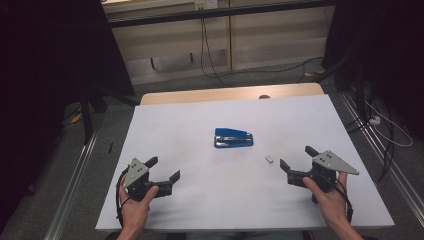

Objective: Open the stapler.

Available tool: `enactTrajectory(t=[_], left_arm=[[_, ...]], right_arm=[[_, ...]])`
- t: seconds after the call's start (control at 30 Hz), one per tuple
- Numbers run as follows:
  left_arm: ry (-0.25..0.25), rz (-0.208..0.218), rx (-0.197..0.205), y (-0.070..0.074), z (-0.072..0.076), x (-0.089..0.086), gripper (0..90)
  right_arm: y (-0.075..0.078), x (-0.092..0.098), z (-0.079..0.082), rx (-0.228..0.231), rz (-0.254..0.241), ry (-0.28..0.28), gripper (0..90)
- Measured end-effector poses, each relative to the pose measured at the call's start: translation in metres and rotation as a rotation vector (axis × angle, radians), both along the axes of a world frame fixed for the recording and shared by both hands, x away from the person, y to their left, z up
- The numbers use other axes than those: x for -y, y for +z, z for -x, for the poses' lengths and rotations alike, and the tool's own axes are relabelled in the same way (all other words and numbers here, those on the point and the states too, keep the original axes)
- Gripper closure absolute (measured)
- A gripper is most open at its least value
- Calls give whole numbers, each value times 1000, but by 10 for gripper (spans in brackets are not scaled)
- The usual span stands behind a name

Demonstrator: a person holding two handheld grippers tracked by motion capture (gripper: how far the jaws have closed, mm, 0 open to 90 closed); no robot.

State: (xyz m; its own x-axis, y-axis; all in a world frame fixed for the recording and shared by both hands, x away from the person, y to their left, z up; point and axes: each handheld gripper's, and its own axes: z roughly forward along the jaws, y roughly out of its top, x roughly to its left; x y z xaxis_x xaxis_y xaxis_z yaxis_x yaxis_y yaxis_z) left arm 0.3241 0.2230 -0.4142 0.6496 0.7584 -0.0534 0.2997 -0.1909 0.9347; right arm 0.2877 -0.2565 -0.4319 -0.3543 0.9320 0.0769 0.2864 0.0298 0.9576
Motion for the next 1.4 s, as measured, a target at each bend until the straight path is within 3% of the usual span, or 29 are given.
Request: enactTrajectory(t=[0.37,0.53,0.8,1.0,1.13,1.4], left_arm=[[19,13,-36,-4,-8,1,59],[4,10,-44,-5,-8,2,64],[-74,-4,-67,-2,-5,6,89],[-96,15,-88,-3,-7,10,89],[-106,-32,-91,-4,-10,18,89],[-113,0,-77,1,-15,26,73]], right_arm=[[-1,2,0,-14,17,18,24],[-3,-1,-3,-23,25,40,25],[-1,-10,-2,-26,40,77,31],[0,-14,-3,-28,33,79,35],[3,-17,-8,-27,25,87,44],[3,-26,-16,-33,22,106,53]])
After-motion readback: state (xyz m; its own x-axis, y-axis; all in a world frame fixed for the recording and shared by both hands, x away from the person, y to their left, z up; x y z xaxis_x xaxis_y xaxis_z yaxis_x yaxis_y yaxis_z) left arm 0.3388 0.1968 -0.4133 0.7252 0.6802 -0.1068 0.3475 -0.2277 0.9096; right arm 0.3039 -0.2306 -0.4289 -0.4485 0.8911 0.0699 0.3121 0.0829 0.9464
